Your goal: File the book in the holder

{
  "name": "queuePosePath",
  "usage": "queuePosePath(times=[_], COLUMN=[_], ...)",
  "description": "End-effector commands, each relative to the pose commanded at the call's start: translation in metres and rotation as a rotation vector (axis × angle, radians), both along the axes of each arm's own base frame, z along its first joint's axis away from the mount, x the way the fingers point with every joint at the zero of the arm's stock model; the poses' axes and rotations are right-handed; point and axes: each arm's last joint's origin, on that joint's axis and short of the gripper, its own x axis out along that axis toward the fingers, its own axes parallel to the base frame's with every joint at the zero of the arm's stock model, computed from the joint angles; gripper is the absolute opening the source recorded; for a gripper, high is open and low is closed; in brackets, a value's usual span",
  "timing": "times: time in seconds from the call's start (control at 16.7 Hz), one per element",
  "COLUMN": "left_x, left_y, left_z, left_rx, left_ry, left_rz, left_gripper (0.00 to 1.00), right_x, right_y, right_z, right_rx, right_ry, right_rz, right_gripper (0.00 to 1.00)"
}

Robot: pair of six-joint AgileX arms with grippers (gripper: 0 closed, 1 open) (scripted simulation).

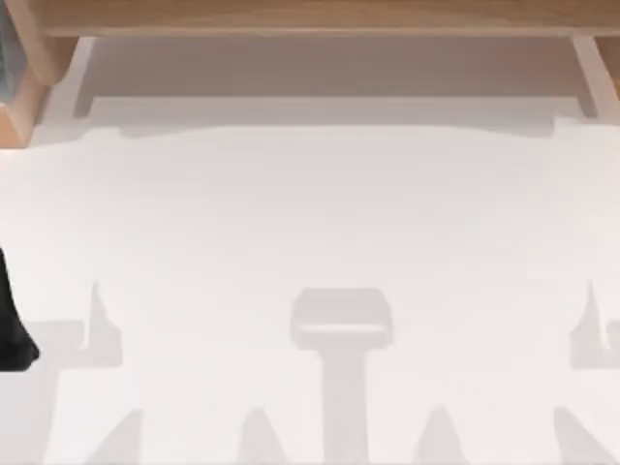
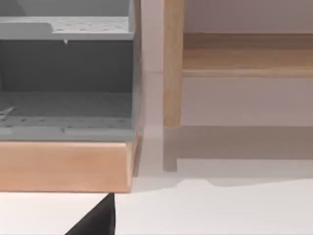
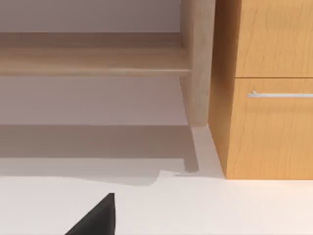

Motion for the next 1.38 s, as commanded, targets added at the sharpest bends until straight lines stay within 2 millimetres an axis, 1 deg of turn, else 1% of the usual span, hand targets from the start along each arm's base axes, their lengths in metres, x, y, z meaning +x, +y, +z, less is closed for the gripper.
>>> queuePosePath(times=[0.18, 0.3, 0.36, 0.48, 0.6, 0.66, 0.72, 0.84, 0.96, 1.08, 1.2, 1.26, 1.38], left_x=[0.000, 0.000, 0.001, 0.006, 0.017, 0.025, 0.036, 0.066, 0.103, 0.144, 0.187, 0.207, 0.245], left_y=[0.000, -0.001, -0.002, -0.004, -0.006, -0.008, -0.011, -0.018, -0.029, -0.043, -0.060, -0.069, -0.087], left_z=[0.003, 0.016, 0.027, 0.057, 0.096, 0.117, 0.139, 0.181, 0.218, 0.248, 0.268, 0.273, 0.278], left_rx=[0.000, 0.000, -0.001, -0.002, -0.003, -0.004, -0.005, -0.006, -0.008, -0.010, -0.012, -0.013, -0.012], left_ry=[0.000, 0.001, 0.001, 0.002, 0.002, 0.003, 0.003, 0.003, 0.001, -0.004, -0.009, -0.010, -0.009], left_rz=[0.000, -0.002, -0.003, -0.005, -0.007, -0.008, -0.010, -0.012, -0.014, -0.015, -0.015, -0.016, -0.016], left_gripper=[1.00, 1.00, 1.00, 1.00, 1.00, 1.00, 1.00, 1.00, 1.00, 1.00, 1.00, 1.00, 1.00], right_x=[0.000, 0.000, 0.000, 0.000, 0.000, 0.000, 0.000, 0.000, 0.000, 0.000, 0.000, 0.000, 0.000], right_y=[0.000, 0.000, 0.000, 0.000, 0.000, 0.000, 0.000, 0.000, 0.000, 0.000, 0.000, 0.000, 0.000], right_z=[0.000, 0.000, 0.000, 0.000, 0.000, 0.000, 0.000, 0.000, 0.000, 0.000, 0.000, 0.000, 0.000], right_rx=[0.000, 0.000, 0.000, 0.000, 0.000, 0.000, 0.000, 0.000, 0.000, 0.000, 0.000, 0.000, 0.000], right_ry=[0.000, 0.000, 0.000, 0.000, 0.000, 0.000, 0.000, 0.000, 0.000, 0.000, 0.000, 0.000, 0.000], right_rz=[0.000, 0.000, 0.000, 0.000, 0.000, 0.000, 0.000, 0.000, 0.000, 0.000, 0.000, 0.000, 0.000], right_gripper=[1.00, 1.00, 1.00, 1.00, 1.00, 1.00, 1.00, 1.00, 1.00, 1.00, 1.00, 1.00, 1.00])
